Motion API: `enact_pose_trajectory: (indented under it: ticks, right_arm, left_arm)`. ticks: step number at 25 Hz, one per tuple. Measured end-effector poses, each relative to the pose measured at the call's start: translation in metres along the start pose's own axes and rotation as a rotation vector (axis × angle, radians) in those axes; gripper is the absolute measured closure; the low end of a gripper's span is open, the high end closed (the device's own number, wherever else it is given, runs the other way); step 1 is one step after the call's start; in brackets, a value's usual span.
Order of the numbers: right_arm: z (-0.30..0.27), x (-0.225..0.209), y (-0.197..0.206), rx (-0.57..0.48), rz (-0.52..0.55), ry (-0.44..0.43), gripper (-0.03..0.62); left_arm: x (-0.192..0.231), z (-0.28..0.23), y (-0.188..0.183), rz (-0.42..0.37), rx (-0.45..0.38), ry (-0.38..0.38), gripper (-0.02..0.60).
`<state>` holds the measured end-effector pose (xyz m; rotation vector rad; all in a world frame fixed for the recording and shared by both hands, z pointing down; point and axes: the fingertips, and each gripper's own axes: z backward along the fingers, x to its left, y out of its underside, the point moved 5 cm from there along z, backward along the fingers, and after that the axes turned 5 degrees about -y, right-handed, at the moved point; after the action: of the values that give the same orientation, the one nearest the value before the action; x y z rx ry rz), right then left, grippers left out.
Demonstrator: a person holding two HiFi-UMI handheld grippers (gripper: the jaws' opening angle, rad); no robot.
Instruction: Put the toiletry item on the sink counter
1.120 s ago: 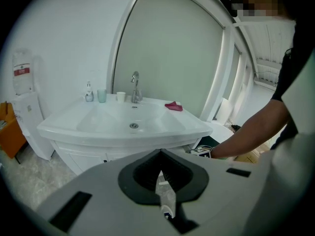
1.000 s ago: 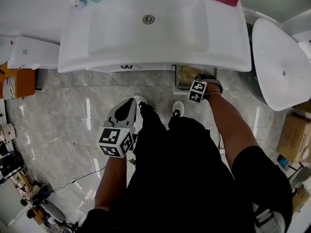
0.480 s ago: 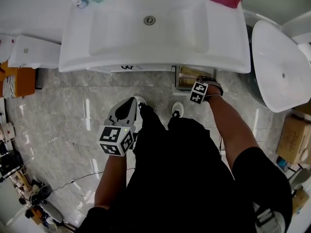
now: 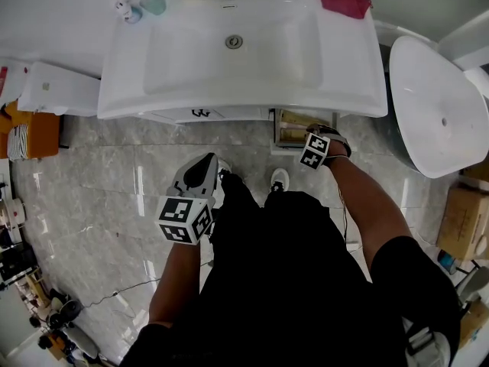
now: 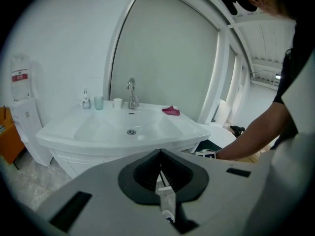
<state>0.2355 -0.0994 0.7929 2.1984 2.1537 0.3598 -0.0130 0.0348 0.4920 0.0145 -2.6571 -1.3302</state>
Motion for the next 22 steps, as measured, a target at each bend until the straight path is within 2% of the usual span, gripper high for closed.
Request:
enact_pose_trajectory:
  ticks: [5, 13, 17, 22]
  right_arm:
    - [0.040, -0.003, -0.013, -0.160, -0.186, 0.018, 0.543]
    - [0.134, 0.000, -0.031, -0.506, -0.595, -0.007, 0.556]
    - [0.178, 0.009, -0.048, -0.676, -0.715, -0.033, 0.569]
    - [0.230, 0.029, -0.082, -0.892, -0.825, -0.116, 0.583]
  left_arm:
    - [-0.005, 0.013, -0.004, -0.006, -0.026, -0.021, 0.577]
    - [-0.005, 0.028, -0.012, -0.015, -0.046, -0.029, 0.577]
    - [-0.003, 0.026, -0.022, -0.036, -0.056, 0.005, 0.577]
    - [0.001, 0.026, -0.033, -0.071, -0.075, 0.075, 0.577]
